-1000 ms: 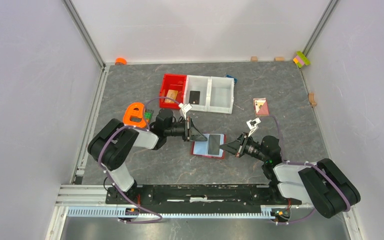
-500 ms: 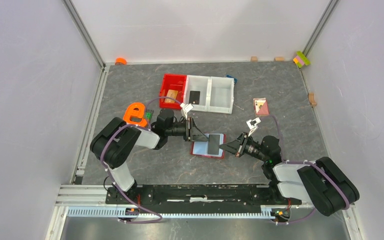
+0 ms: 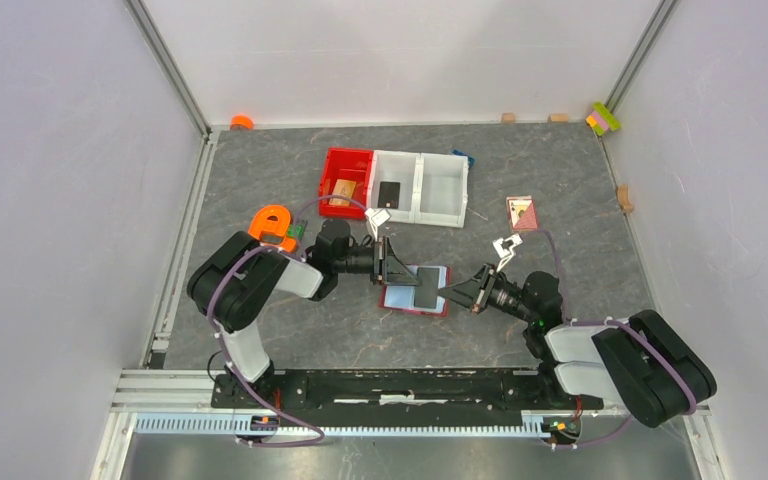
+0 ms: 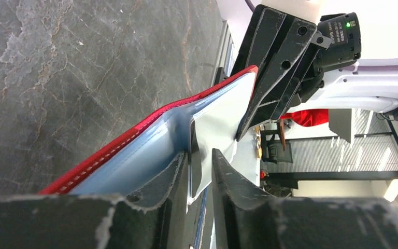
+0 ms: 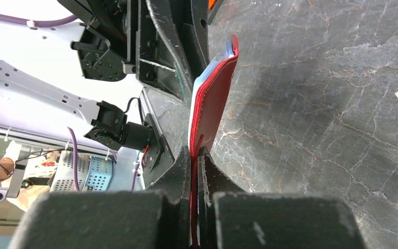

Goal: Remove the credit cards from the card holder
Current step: Remove the credit card from the card holder.

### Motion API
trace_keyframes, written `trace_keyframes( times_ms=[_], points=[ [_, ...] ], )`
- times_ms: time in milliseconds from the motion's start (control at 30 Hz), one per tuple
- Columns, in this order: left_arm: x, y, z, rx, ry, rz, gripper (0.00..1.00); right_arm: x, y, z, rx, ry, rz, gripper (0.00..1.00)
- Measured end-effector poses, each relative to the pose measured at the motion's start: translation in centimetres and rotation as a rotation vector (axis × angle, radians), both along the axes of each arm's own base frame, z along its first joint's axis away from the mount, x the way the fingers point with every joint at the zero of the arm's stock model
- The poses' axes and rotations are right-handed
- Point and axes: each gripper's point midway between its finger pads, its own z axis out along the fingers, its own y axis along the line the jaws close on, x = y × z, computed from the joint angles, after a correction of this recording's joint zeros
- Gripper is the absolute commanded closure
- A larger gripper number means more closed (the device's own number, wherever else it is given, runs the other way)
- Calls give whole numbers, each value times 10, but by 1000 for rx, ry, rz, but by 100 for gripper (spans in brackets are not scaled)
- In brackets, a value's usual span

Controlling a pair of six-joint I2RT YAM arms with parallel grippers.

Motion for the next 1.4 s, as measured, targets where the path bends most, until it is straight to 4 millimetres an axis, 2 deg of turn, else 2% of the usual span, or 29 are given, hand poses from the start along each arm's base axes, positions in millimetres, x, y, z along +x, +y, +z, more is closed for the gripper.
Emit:
trace_keyframes(
  times_ms=[233,367,600,800,1100,1400],
  points=[
    [4,-2,5,-66,32,10,85,2,0,6,12,-31,-2,100],
    [6,1,10,-91,39,14,87,4,-1,5,5,-40,-13,100],
    [5,3,20,-130,27,8,98,9,-5,-1,-30,-45,-48,100],
    [2,3,29,-163,22,-14,98,10,-6,-6,-47,-33,-57,100],
    [6,7,24,-155,45,0,98,12,-8,-2,-40,-42,-63,100],
    [10,11,1,-58,95,41,98,11,-9,-9,-55,-13,-64,100]
  ],
)
